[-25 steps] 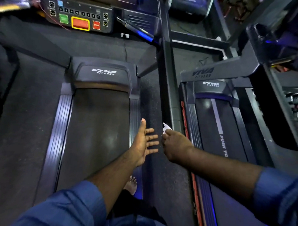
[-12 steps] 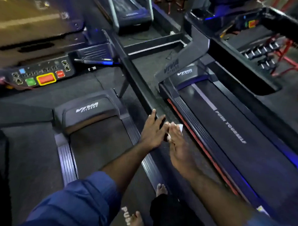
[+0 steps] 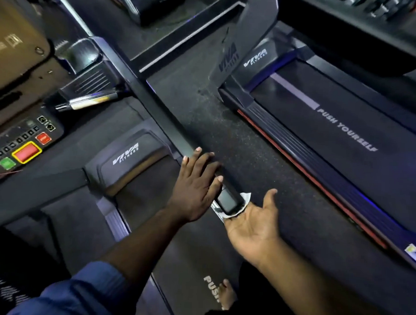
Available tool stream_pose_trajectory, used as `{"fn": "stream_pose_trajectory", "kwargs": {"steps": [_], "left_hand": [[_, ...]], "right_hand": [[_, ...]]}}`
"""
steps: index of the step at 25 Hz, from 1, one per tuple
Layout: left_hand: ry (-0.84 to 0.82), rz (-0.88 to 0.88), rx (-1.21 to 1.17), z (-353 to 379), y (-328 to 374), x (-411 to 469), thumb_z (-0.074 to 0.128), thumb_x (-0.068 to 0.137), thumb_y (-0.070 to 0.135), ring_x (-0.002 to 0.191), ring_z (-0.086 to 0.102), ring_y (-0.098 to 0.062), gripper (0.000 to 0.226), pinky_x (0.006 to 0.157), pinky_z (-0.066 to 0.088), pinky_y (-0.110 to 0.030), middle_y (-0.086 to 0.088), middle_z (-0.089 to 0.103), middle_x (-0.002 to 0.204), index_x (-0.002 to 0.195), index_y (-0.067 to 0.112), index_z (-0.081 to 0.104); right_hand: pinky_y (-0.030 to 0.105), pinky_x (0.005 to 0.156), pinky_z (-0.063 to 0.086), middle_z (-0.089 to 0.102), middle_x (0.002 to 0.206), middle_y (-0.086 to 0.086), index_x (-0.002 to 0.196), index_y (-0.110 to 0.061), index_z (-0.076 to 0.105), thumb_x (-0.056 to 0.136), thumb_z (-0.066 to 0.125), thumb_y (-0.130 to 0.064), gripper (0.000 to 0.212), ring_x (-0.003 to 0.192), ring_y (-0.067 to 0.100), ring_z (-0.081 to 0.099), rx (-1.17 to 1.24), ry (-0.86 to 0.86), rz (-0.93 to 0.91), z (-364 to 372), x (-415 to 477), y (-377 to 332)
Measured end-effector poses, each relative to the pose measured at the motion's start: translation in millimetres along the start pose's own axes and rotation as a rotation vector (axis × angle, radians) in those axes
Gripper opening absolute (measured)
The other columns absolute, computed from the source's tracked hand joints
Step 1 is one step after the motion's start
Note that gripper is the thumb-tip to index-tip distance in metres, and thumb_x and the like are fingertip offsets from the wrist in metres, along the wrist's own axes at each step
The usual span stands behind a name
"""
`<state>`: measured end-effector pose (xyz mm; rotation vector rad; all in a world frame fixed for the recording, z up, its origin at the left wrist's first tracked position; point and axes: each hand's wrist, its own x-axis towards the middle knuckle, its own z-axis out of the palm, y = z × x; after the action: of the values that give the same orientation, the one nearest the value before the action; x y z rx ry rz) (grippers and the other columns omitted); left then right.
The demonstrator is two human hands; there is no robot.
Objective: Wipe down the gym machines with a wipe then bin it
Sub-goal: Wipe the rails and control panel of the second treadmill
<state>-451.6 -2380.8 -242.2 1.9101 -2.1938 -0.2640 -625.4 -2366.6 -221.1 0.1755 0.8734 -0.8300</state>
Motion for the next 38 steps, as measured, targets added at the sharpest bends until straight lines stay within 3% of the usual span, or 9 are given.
{"fn": "stream_pose_trajectory", "kwargs": {"steps": [5,9,16,18,21,26,32,35,38], "left_hand": [[-0.019,-0.032,-0.049,-3,0,2,0.033,0.11,0.047,0.161,0.009,-0.021,0.047,0.129,0.006,-0.052,0.001,0.04,0.16,0.145,0.024,0.055],[-0.044,-0.01,0.024,-14,0,2,0.035,0.11,0.051,0.16,0.017,-0.02,0.048,0.127,0.015,-0.05,0.003,0.044,0.158,0.145,0.028,0.056],[-0.114,0.15,0.014,-49,-57,51,0.038,0.11,0.052,0.147,0.041,-0.016,0.049,0.125,0.023,-0.041,0.006,0.055,0.152,0.142,0.023,0.062],[-0.084,0.154,-0.006,-53,-87,72,0.038,0.11,0.048,0.146,0.043,-0.016,0.046,0.126,0.021,-0.044,0.005,0.058,0.149,0.137,0.022,0.064],[-0.028,0.168,-0.031,-61,-136,102,0.042,0.11,0.045,0.144,0.044,-0.017,0.04,0.127,0.02,-0.044,0.003,0.061,0.146,0.131,0.021,0.067],[0.049,0.152,-0.052,-79,-214,137,0.04,0.109,0.045,0.149,0.041,-0.023,0.047,0.128,0.019,-0.046,-0.003,0.057,0.152,0.138,0.017,0.064],[-0.023,0.062,0.016,-100,-288,155,0.032,0.106,0.059,0.161,0.012,-0.03,0.071,0.131,0.001,-0.048,-0.012,0.021,0.173,0.16,0.012,0.037],[-0.065,-0.006,0.093,-98,-316,147,0.022,0.103,0.068,0.162,0.001,-0.032,0.08,0.129,-0.006,-0.053,-0.012,0.005,0.175,0.167,0.019,0.02],[-0.08,-0.141,0.127,-99,-344,135,0.02,0.102,0.068,0.162,-0.002,-0.03,0.086,0.129,-0.006,-0.055,-0.011,0.002,0.175,0.168,0.014,0.01]], "right_hand": [[0.035,0.074,0.062,0.076,0.11,0.02,0.128,-0.002,0.067,0.082,0.034,-0.093,0.108,0.088,0.03,0.078,-0.041,0.074,0.226,9,35,-20],[0.044,0.116,0.042,0.063,0.138,0.022,0.137,0.0,0.064,0.07,0.044,-0.099,0.121,0.126,0.034,0.064,-0.147,-0.013,0.374,3,38,-36],[0.048,0.118,0.039,0.062,0.141,0.021,0.136,-0.002,0.066,0.059,0.024,-0.11,0.138,0.133,0.035,0.058,-0.775,-0.208,0.562,52,104,-74],[0.044,0.104,0.049,0.065,0.134,0.021,0.129,0.001,0.07,0.053,0.027,-0.112,0.142,0.113,0.033,0.065,-0.87,-0.175,0.539,78,121,-73],[0.026,0.048,0.048,0.068,0.083,0.01,0.108,0.001,0.076,0.059,0.021,-0.11,0.133,0.054,0.015,0.059,-1.012,-0.081,0.448,128,152,-66],[0.024,0.04,0.026,0.049,0.065,0.003,0.111,-0.005,0.074,0.05,0.021,-0.114,0.135,0.044,0.011,0.036,-1.142,0.003,0.327,196,201,-50],[0.031,0.069,0.041,0.06,0.099,0.012,0.106,-0.011,0.068,0.034,0.029,-0.117,0.133,0.074,0.019,0.053,-1.198,0.083,0.197,280,265,-21],[0.048,0.116,0.037,0.058,0.148,0.003,0.144,-0.023,0.059,0.045,0.031,-0.115,0.138,0.132,0.021,0.056,-1.252,0.138,0.155,319,271,-10],[0.042,0.12,0.031,0.046,0.155,-0.008,0.152,-0.028,0.05,0.075,0.044,-0.098,0.104,0.139,0.016,0.047,-1.368,0.115,0.056,349,252,5]]}}
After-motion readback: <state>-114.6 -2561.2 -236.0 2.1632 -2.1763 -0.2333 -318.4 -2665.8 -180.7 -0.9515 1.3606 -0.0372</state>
